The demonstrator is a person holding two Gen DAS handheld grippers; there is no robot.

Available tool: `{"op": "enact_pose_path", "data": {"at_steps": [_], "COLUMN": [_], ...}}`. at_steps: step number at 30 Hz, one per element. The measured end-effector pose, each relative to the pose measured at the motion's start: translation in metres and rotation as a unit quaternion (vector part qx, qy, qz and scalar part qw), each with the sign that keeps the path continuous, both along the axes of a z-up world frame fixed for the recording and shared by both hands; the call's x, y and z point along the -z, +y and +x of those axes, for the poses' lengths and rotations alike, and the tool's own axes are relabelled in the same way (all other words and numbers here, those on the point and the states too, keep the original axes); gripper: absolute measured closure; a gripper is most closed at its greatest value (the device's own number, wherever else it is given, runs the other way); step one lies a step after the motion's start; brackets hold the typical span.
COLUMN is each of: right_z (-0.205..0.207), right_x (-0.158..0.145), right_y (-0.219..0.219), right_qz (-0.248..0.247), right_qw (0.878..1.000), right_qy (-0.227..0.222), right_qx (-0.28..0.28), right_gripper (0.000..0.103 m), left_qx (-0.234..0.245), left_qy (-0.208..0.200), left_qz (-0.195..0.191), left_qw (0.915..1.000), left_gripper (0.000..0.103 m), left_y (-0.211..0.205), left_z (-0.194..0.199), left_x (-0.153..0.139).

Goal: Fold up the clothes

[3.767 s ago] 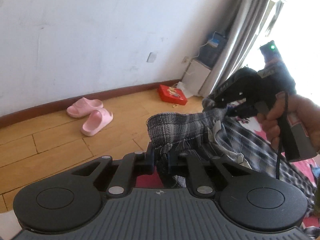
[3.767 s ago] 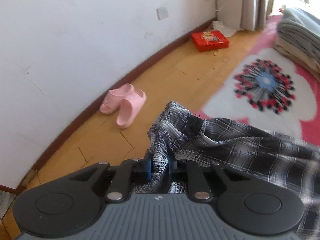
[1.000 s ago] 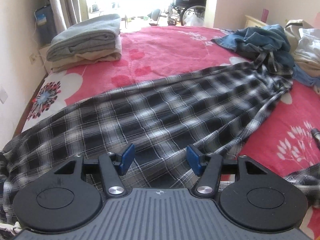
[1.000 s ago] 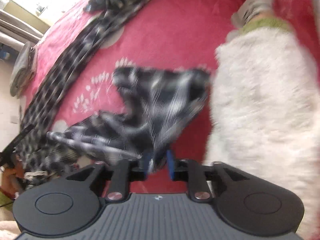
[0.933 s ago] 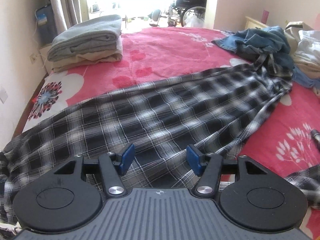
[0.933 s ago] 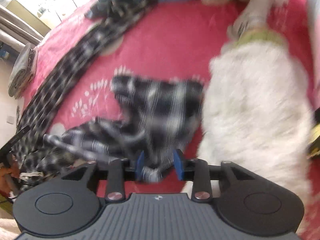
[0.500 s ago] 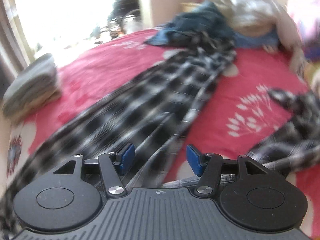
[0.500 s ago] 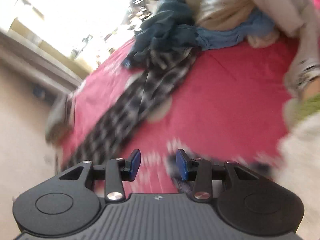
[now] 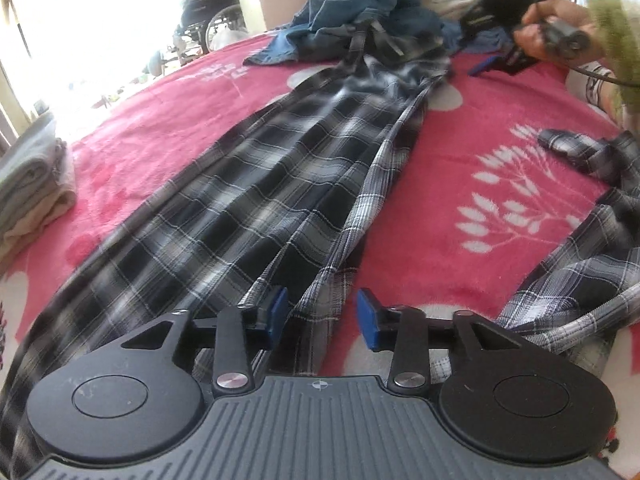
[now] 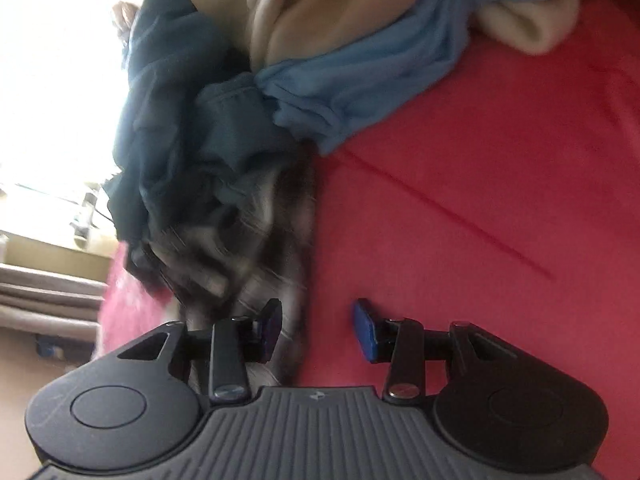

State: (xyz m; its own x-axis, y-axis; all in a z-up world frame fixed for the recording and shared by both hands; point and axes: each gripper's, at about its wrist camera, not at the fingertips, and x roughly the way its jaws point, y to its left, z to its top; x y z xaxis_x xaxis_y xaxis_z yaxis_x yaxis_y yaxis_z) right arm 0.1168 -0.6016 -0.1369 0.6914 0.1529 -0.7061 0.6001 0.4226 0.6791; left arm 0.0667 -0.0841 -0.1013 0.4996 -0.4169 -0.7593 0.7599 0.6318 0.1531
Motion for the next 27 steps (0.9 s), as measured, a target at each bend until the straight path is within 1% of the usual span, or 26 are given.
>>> {"op": "enact_pose_path", "data": {"at_steps": [1,2,3,4,5,7,11,13,16,19,22,23,24,25,27], "right_z": [0.004,0.007,0.01,0.01,0.009,0.002,-0.026,-0.044,-0.076,-0.107,-0.117,-0.119,-0.121,-0.122,-0.121], "right_x": [0.0,-0.002,-0.004,-0.008,-0.012,-0.023,-0.046,-0.054,-0.059,-0.055,-0.039,-0.037,-0.037,-0.04,-0.057], "right_y": [0.002,0.004,0.007,0.009,0.011,0.013,0.017,0.016,0.013,0.012,0.008,0.005,0.002,0.0,0.001], "right_qz": [-0.006,-0.02,-0.038,-0.053,-0.066,-0.089,-0.114,-0.116,-0.108,-0.098,-0.081,-0.084,-0.091,-0.105,-0.153], "right_qw": [1.0,1.0,0.999,0.998,0.997,0.995,0.993,0.993,0.994,0.995,0.994,0.993,0.992,0.99,0.985], "right_qy": [-0.009,-0.011,-0.012,-0.018,-0.026,-0.04,-0.04,-0.027,0.008,0.037,0.065,0.077,0.091,0.095,0.08], "right_qx": [-0.009,-0.016,-0.021,-0.023,-0.024,-0.022,-0.015,-0.012,-0.008,-0.002,-0.014,-0.01,-0.002,0.003,0.0], "right_gripper": [0.085,0.093,0.099,0.101,0.101,0.102,0.102,0.102,0.102,0.102,0.102,0.101,0.098,0.098,0.095], "left_qx": [-0.001,-0.002,-0.004,-0.006,-0.009,-0.011,0.005,0.016,0.026,0.027,0.025,0.025,0.025,0.026,0.027], "left_qy": [-0.003,-0.011,-0.018,-0.024,-0.027,-0.028,-0.029,-0.029,-0.022,-0.018,-0.013,-0.012,-0.011,-0.008,0.003], "left_qz": [-0.002,-0.005,-0.007,-0.008,-0.012,-0.021,-0.036,-0.038,-0.039,-0.038,-0.028,-0.022,-0.016,-0.013,-0.011], "left_qw": [1.0,0.9999,0.9998,0.9997,0.9995,0.9993,0.9989,0.9987,0.9987,0.9987,0.9992,0.9994,0.9995,0.9996,0.9996], "left_gripper": [0.081,0.09,0.096,0.097,0.101,0.102,0.102,0.102,0.102,0.102,0.102,0.102,0.102,0.102,0.101], "left_y": [-0.001,-0.001,-0.002,-0.003,-0.003,-0.001,0.005,0.009,0.014,0.019,0.019,0.018,0.017,0.016,0.015], "left_z": [0.0,-0.001,-0.002,-0.002,-0.002,-0.002,-0.008,-0.014,-0.018,-0.021,-0.02,-0.019,-0.018,-0.018,-0.017], "left_x": [0.001,0.002,0.002,0.002,0.002,-0.002,-0.014,-0.021,-0.025,-0.026,-0.022,-0.019,-0.017,-0.015,-0.012]}}
